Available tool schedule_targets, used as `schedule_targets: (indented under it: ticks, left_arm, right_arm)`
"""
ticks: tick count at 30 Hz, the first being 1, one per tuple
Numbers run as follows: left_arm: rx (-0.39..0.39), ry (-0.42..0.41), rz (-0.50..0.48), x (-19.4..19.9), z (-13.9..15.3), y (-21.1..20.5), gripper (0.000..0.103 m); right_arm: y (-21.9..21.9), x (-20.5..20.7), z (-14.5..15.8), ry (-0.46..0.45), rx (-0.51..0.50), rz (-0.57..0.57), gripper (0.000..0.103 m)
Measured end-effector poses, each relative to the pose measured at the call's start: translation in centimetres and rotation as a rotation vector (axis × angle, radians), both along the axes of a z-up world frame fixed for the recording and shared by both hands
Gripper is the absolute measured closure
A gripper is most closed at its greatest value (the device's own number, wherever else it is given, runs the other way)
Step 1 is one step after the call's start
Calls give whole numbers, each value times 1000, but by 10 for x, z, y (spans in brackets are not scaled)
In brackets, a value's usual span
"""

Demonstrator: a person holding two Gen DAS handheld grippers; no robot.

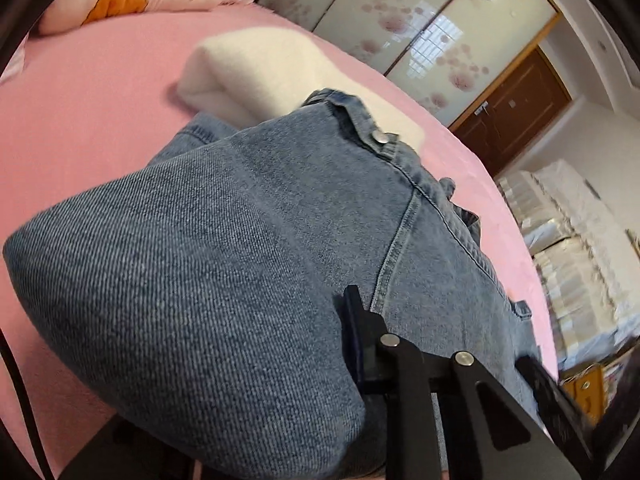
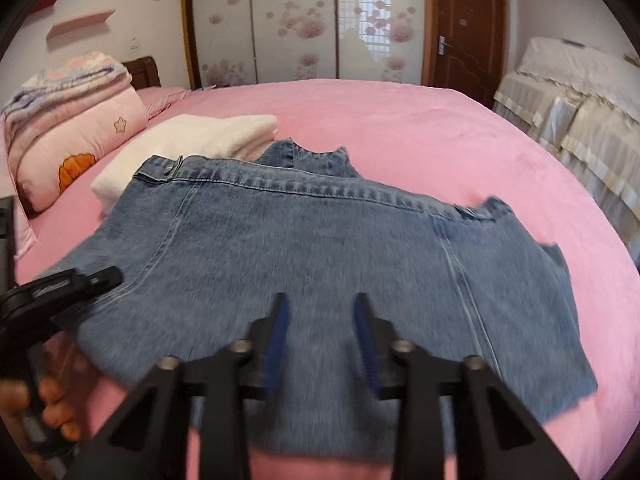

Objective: Fold large clothes

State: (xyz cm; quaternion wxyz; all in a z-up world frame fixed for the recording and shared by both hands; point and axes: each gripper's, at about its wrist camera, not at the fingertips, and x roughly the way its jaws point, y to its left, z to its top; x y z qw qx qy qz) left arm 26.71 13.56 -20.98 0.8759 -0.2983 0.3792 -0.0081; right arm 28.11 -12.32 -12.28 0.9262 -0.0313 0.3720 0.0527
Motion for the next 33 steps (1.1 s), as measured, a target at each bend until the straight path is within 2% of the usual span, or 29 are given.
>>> schedule_targets:
  ticks: [3,4,5,6,8,11,16,23,28,30,33]
  left_arm:
    - [1,-9,-3,-1,6,-3,87]
    - [2,-12,-4,-4,8,-4,87]
    - [-3,-15,-10,-8,11,-5,89]
    - [-7,-15,-17,-10,15,-5,89]
    - [20,-19,-21,-14,21,-11,89]
    - [35,-28,-26,-17,31,-15,89]
    - [38,-38,-36,-24,43,-18,90]
    - [143,-108,-77,-32,81,-46,90]
    - [201,-178,-146,-28,116,-89,90]
    - [222,-207,-197,-22,130,-119,90]
    - [282,-229,-274,-18,143,-162,90]
  right_arm:
    - [6,18,-10,-3,-20,5,88]
    - [9,25,-20,33,-7,13,88]
    - [12,35,-42,120,-6,28,88]
    - [16,36,-56,118,-27,30,89]
    - [21,27,-65,37,-67,32,89]
    - [21,24,-64,30,-63,21,89]
    - [7,26,-64,45,28,30,89]
    - [5,24,-61,43,55,32,89]
    - [-3,26,-61,64,119,31,88]
    - [-7,27,-60,75,151,29,88]
    - [-21,31,-58,105,249,34,89]
